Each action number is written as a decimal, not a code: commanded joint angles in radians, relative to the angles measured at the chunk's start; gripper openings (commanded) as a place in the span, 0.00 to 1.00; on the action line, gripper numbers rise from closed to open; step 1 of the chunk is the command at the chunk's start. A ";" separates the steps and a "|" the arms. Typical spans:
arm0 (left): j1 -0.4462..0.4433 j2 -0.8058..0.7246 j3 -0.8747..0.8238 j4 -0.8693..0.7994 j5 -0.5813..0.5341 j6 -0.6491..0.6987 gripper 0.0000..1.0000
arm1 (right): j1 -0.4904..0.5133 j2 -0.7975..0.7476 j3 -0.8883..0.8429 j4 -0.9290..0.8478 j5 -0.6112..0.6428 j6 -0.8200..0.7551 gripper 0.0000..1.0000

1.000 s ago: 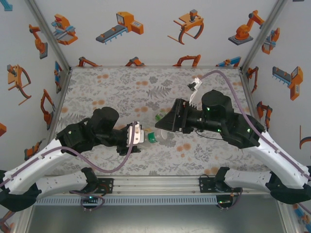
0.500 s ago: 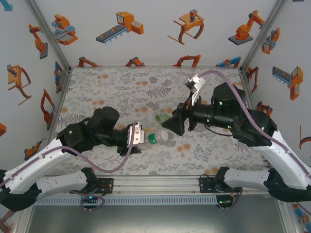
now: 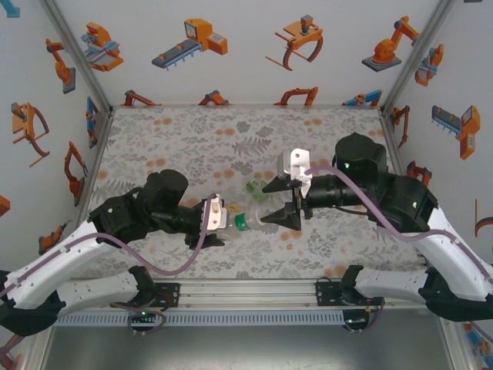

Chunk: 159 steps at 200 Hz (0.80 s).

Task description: Screw on the bottle caps

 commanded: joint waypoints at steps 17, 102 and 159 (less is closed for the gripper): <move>-0.005 -0.032 0.038 0.033 0.041 -0.020 0.00 | 0.002 -0.034 -0.089 0.082 -0.133 -0.110 0.61; -0.005 -0.052 0.027 0.034 0.026 -0.033 0.00 | 0.003 -0.053 -0.156 0.187 -0.142 -0.059 0.56; -0.005 -0.035 0.027 0.035 0.023 -0.032 0.00 | 0.005 -0.054 -0.160 0.218 -0.159 -0.037 0.53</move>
